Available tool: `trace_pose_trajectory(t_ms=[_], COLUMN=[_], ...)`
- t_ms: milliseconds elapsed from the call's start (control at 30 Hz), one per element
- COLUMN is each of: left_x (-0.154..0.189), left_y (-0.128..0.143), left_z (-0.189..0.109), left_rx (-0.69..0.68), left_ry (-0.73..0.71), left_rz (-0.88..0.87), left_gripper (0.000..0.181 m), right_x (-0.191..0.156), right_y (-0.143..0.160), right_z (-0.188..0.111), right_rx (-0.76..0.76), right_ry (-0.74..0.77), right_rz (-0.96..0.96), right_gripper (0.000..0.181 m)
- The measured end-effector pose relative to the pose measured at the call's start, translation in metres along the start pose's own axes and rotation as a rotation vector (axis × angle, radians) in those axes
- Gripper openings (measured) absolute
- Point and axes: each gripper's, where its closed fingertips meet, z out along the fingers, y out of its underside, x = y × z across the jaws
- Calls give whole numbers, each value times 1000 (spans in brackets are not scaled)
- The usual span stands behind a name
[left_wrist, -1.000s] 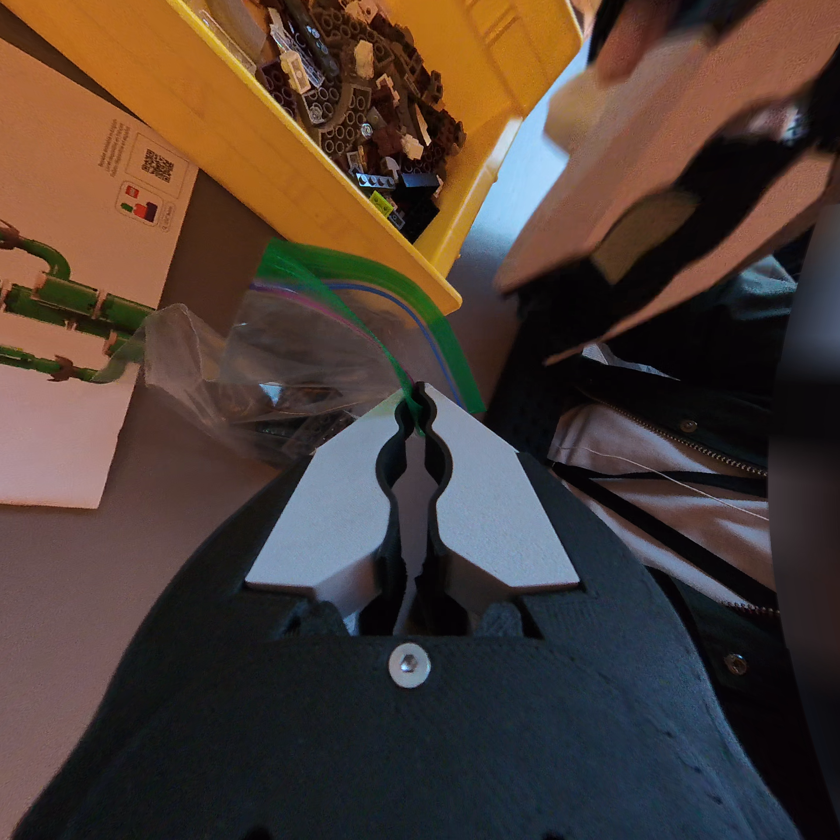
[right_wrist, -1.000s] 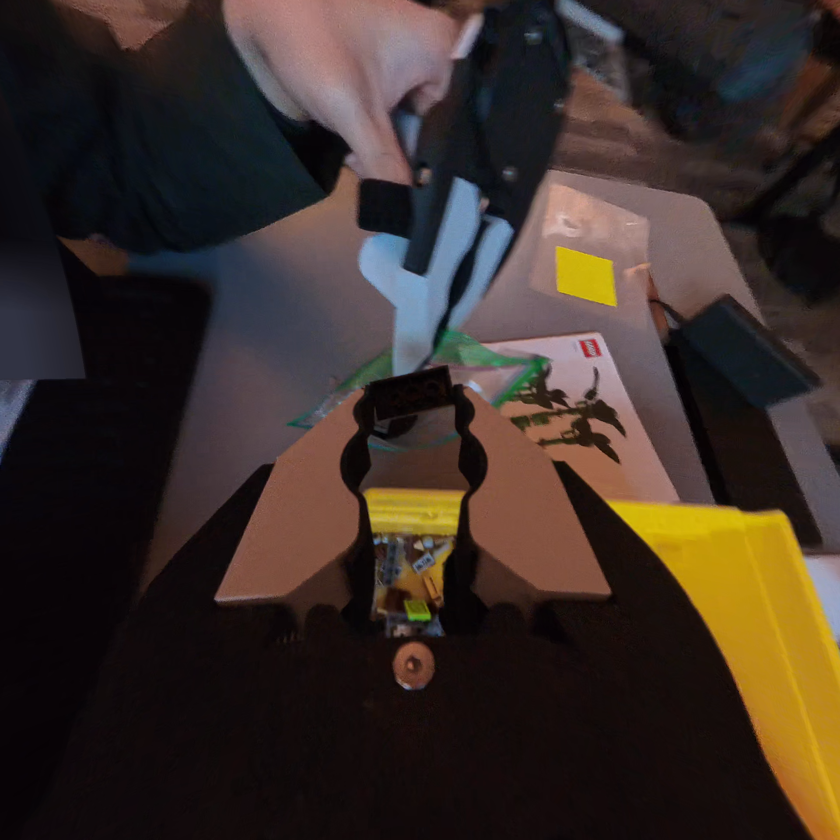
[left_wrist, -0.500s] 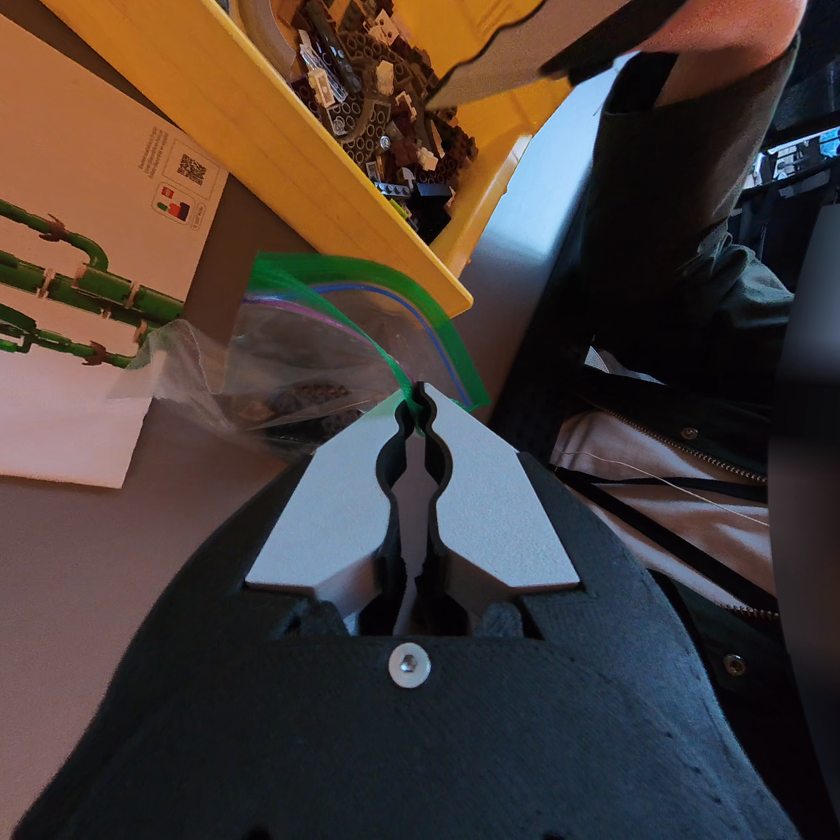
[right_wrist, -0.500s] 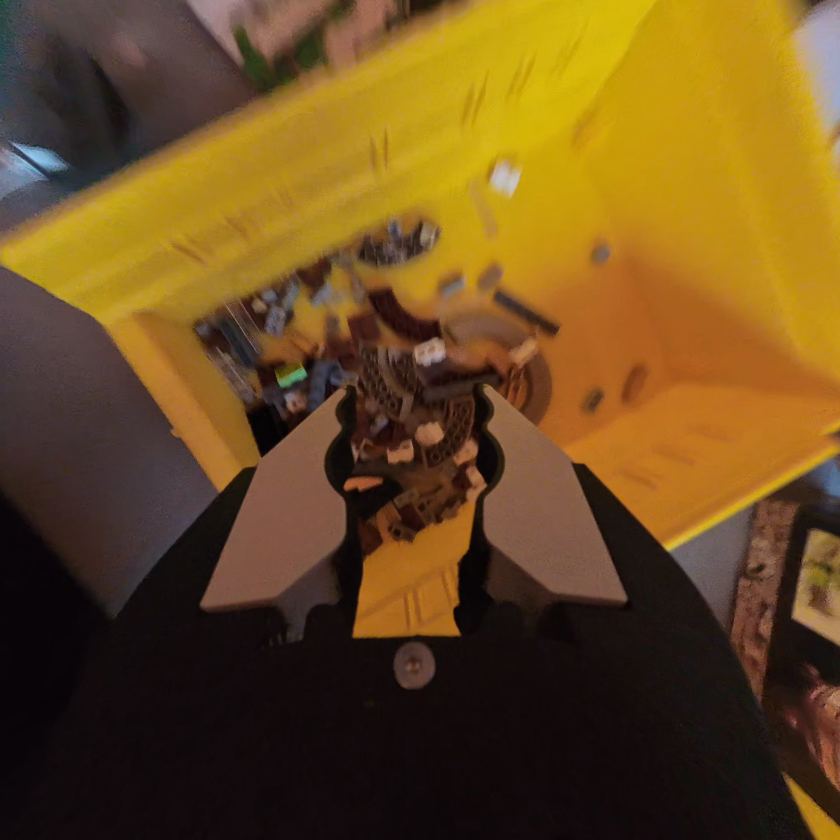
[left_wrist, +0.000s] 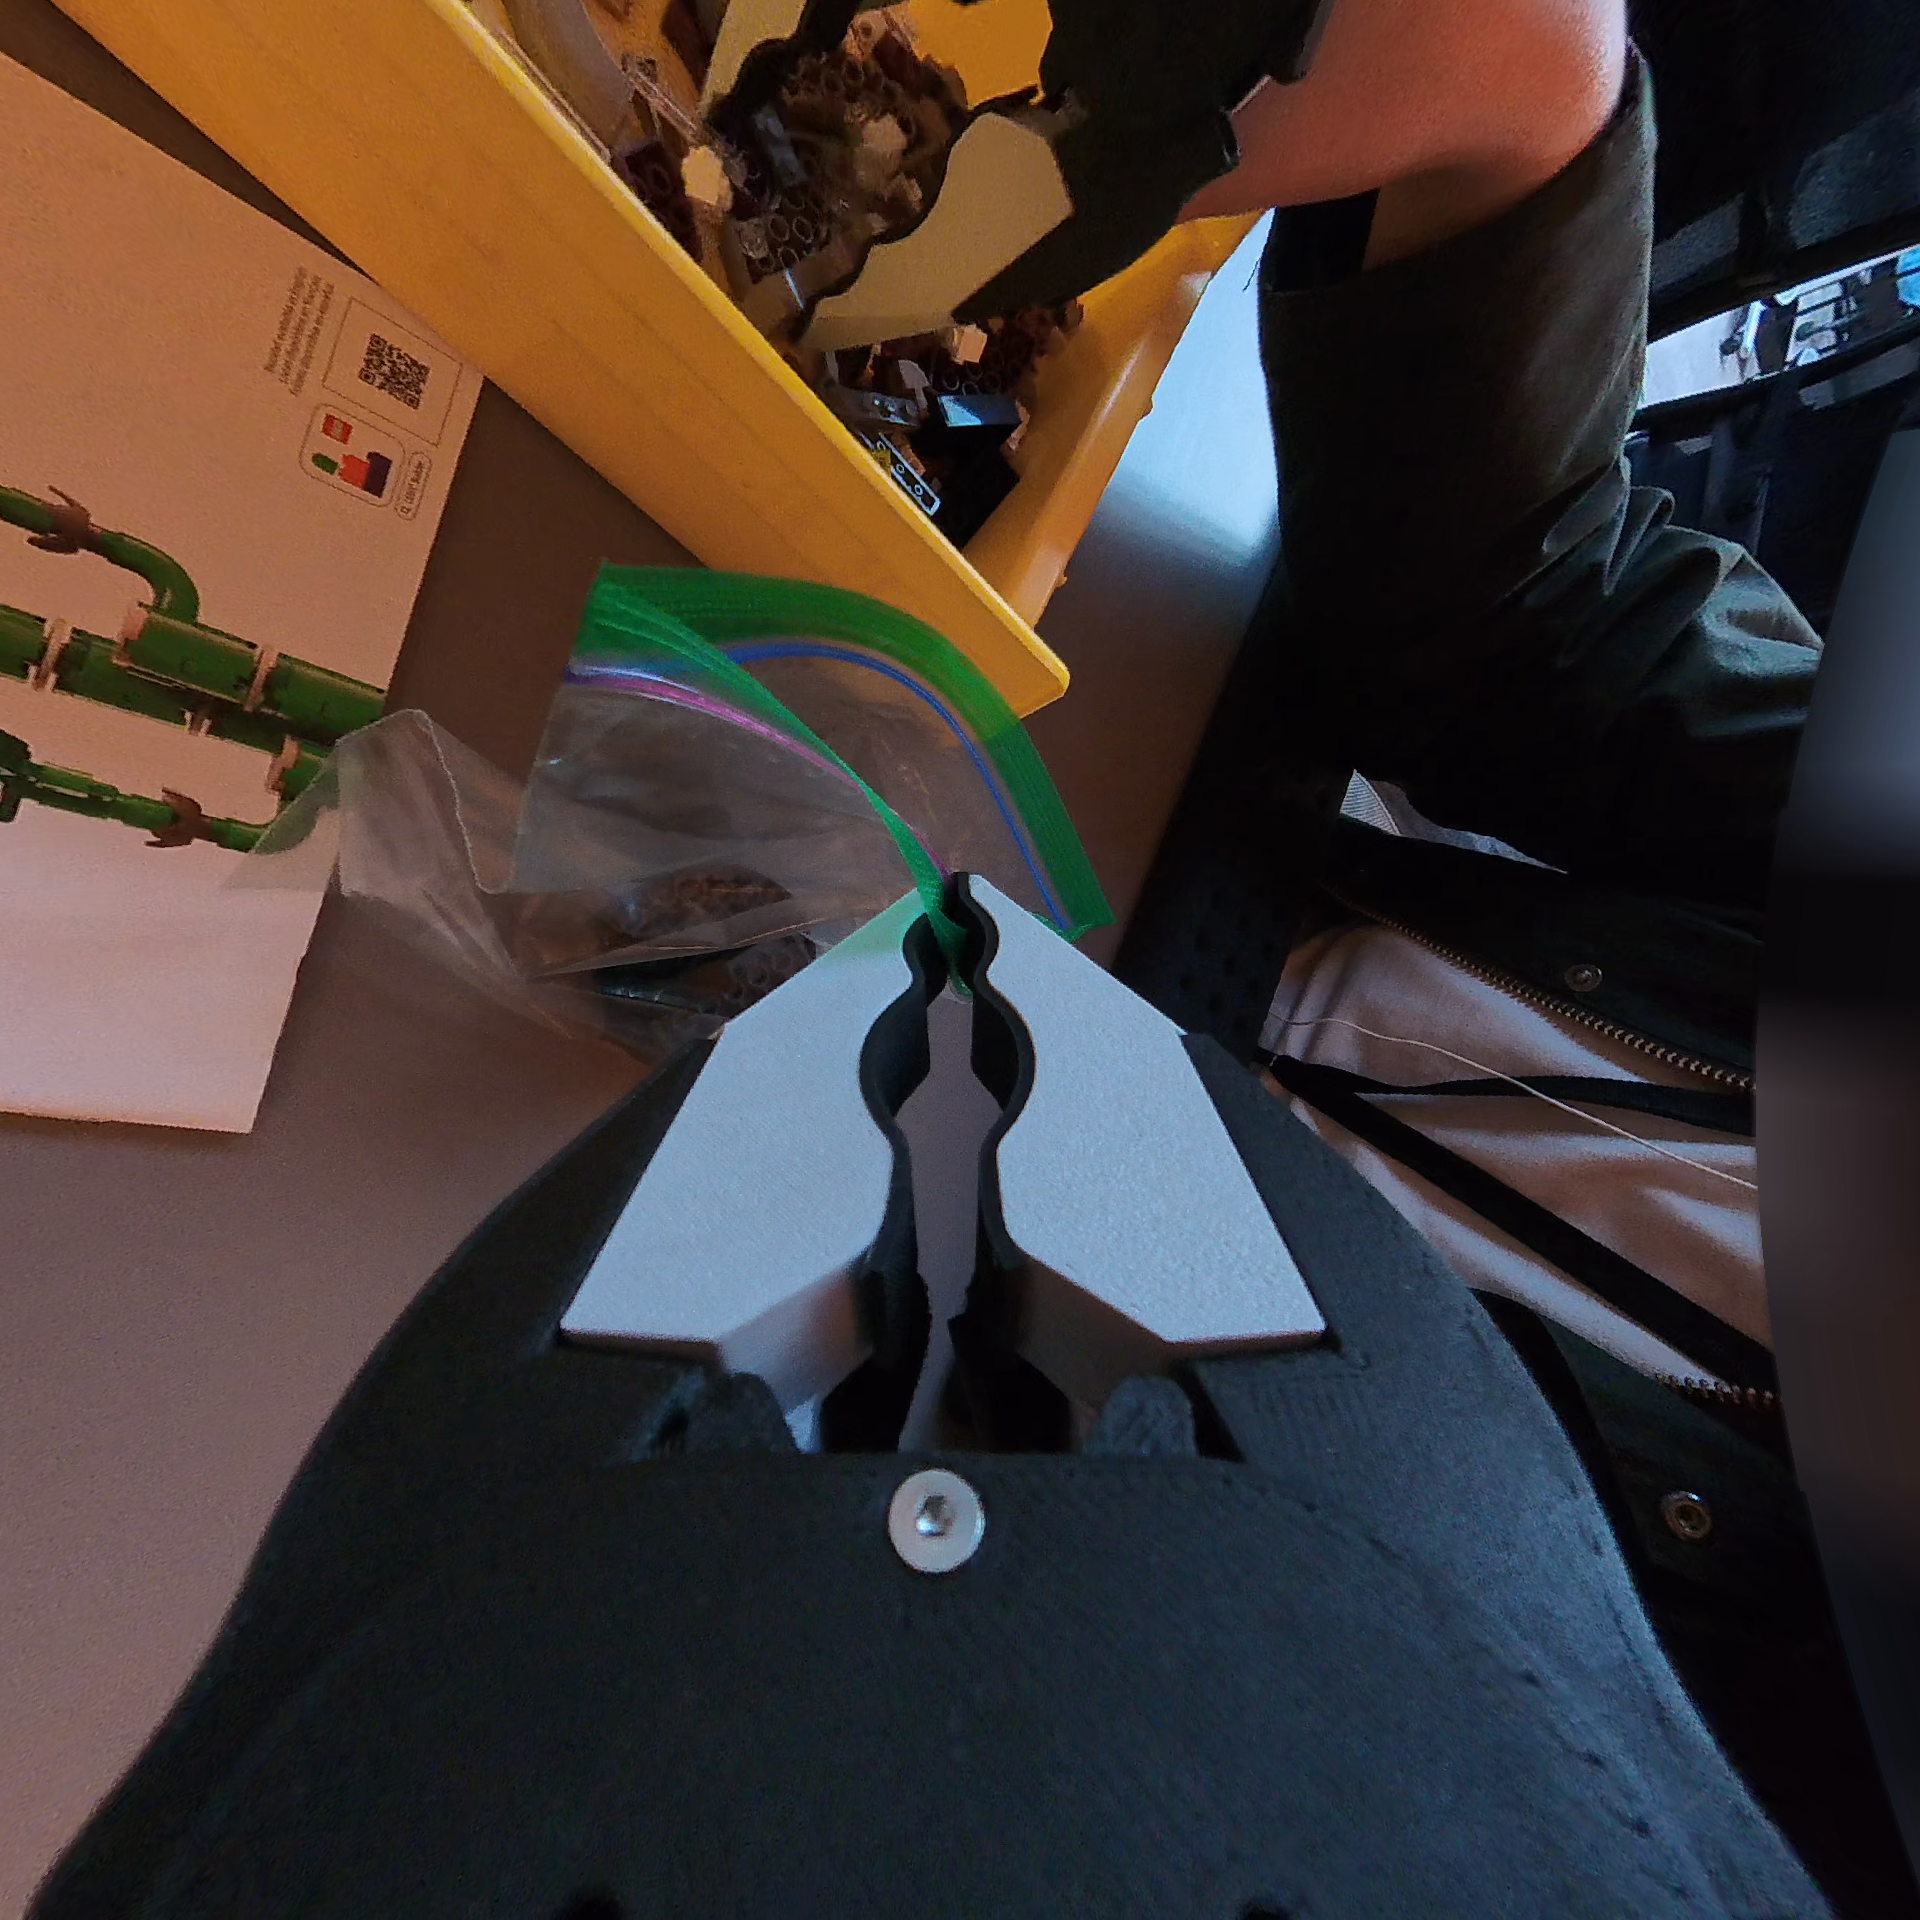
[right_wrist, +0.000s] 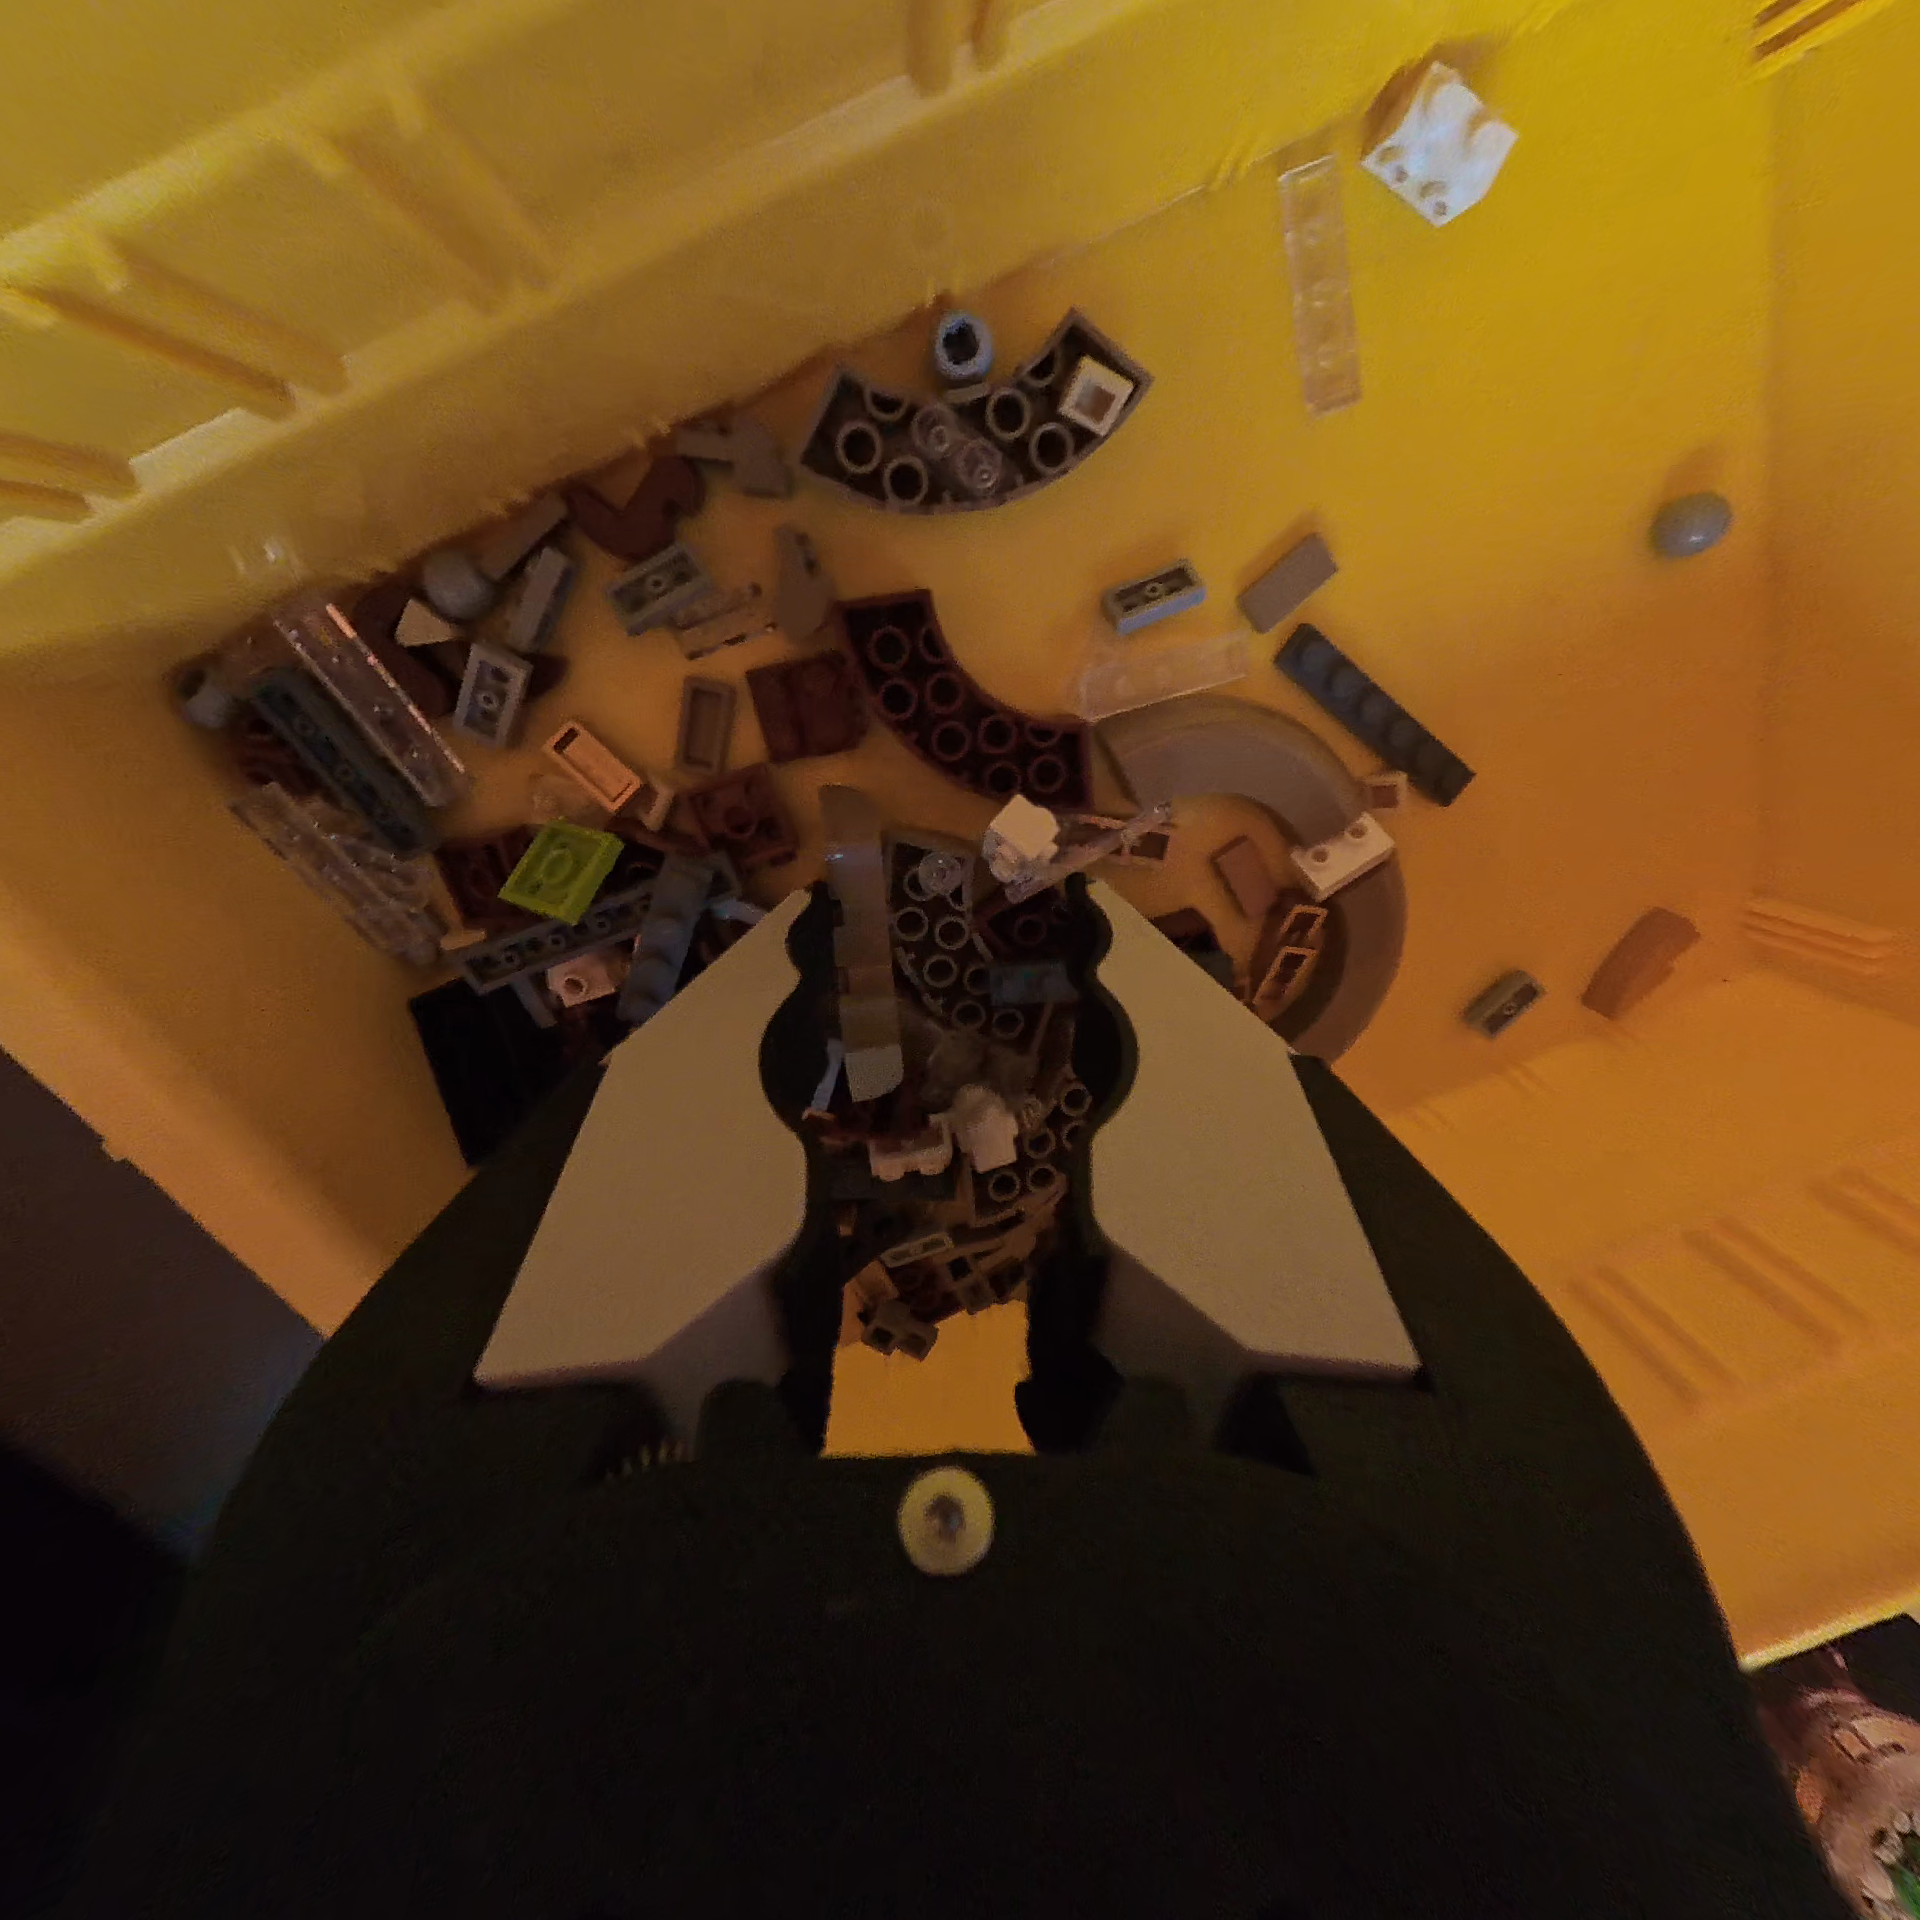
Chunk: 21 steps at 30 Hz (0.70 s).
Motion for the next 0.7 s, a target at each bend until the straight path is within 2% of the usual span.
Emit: trace_pose_trajectory(t_ms=[133, 200, 267, 367, 433, 467, 533, 700], left_x=[0, 0, 1, 1, 1, 0, 0, 1], left_y=[0, 0, 0, 1, 1, 0, 0, 1], left_z=[0, 0, 0, -1, -2, -2, -2, 1], left_rx=[-2, -2, -2, -2, 1, 2, 4, -6], left_ry=[1, 0, 0, -1, -2, -1, 1, 7], left_rz=[-1, 0, 1, 3, 3, 2, 1, 0], left_gripper=[0, 0, 0, 0, 0, 0, 0, 0], right_x=[1, 5, 3, 7, 10, 10, 7, 6], right_y=[0, 2, 2, 2, -3, -11, -22, -21], right_z=[1, 1, 1, -1, -10, -20, -37, -53], right_rx=[-5, -2, 10, 8, 45, 102, 197, 253], right_ry=[1, 2, -32, 12, 47, 59, 67, 61], right_rz=[14, 52, 63, 7, -19, -47, -84, -97], right_gripper=[45, 52, 48, 46, 39, 9, 8, 9])
